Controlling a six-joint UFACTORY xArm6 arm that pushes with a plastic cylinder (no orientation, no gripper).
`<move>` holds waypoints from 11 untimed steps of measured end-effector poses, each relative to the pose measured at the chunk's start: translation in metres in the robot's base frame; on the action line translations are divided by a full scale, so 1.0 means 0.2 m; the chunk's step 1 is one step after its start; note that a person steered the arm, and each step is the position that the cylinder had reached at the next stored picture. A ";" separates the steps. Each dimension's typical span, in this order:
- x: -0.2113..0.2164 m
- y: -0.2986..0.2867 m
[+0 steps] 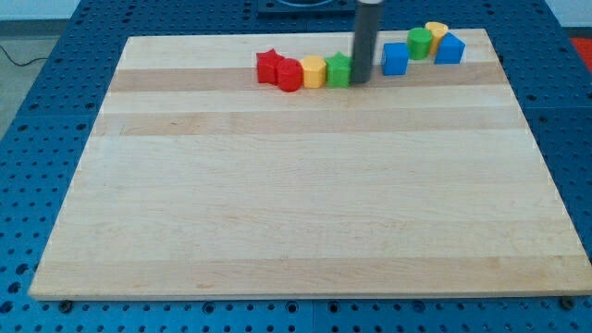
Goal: Move the blue cube into the blue triangle
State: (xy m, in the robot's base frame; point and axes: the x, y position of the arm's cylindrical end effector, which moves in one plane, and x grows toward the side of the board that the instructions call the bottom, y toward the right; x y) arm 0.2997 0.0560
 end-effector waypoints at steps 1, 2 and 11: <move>-0.02 -0.15; -0.02 -0.07; -0.22 0.47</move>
